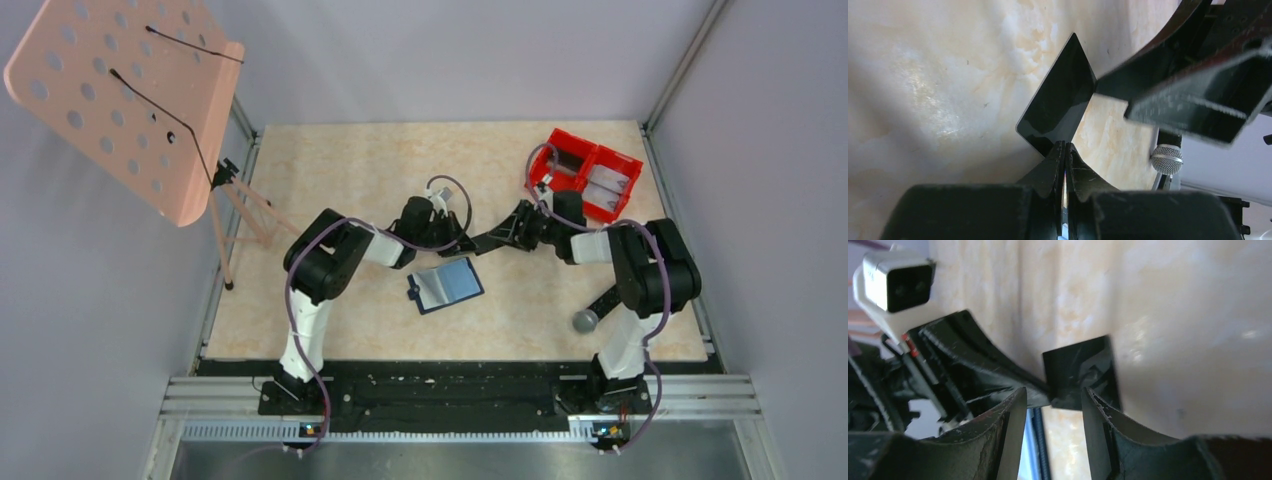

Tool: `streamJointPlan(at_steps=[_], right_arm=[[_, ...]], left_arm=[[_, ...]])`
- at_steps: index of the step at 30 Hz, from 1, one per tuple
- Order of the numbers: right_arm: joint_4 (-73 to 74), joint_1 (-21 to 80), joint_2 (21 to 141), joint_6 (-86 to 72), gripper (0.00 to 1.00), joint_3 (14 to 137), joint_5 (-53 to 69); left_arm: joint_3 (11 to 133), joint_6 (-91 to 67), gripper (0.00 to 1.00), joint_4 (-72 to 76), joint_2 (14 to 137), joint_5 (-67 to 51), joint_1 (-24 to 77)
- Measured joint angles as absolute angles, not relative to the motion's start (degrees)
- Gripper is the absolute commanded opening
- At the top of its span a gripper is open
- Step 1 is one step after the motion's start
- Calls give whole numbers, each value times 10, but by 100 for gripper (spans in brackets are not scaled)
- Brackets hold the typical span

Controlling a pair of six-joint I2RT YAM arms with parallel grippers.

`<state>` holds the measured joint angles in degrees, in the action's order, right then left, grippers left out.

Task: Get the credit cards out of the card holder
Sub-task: Pick up the credit card from the center of the board.

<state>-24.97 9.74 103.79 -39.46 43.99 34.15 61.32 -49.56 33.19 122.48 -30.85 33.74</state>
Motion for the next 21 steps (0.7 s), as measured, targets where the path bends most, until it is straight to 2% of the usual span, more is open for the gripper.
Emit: streamJointPlan(at_steps=[9,21], right_arm=[[-277,112,1035,-432,43,412,434],[-92,112,1003,-297,44,490,256]], left_arm=[[603,-496,5,346,1223,-306,342],[612,-474,0,260,1188,-230,343]])
